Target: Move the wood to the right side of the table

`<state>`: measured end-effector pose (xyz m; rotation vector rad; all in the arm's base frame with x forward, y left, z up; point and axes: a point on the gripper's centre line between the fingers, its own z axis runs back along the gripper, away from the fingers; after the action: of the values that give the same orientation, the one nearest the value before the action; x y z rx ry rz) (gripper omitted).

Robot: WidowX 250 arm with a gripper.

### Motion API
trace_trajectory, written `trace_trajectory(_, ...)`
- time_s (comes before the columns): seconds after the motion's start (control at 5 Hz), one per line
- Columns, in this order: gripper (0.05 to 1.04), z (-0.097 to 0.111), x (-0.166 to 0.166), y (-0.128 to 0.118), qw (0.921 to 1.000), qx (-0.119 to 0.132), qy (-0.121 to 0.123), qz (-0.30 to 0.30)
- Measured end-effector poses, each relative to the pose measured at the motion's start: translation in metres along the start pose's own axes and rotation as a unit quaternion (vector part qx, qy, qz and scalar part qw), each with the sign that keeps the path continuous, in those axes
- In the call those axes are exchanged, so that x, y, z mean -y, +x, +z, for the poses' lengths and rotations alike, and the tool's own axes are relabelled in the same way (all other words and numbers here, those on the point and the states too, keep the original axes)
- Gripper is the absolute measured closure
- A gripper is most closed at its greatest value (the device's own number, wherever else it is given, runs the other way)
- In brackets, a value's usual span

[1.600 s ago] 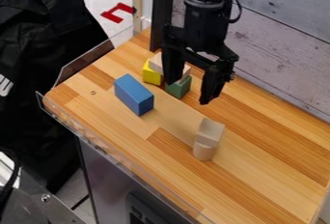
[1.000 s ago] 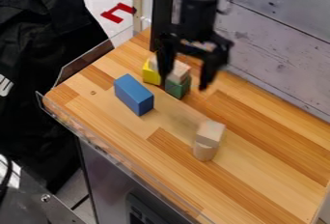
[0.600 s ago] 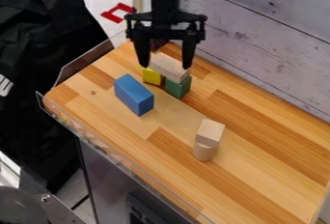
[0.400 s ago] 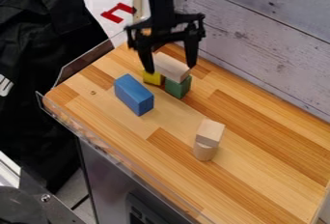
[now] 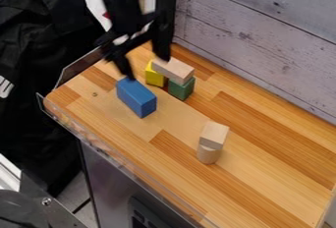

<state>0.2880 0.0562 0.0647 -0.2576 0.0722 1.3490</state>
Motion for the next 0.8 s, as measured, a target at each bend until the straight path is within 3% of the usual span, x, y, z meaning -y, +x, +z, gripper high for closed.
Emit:
trace_trajectory(0.2, 0.087, 0.001, 0.009, -0.003, 0.9985, -0.001, -0.012, 0.053)
trace_trajectory(0.4, 0.087, 0.001, 0.021, 0.003, 0.9957, 0.019, -0.030, 0.085)
trace_trajectory(0.8, 0.087, -0.007, 0.030, 0.012, 0.9935, 0.026, -0.029, 0.107)
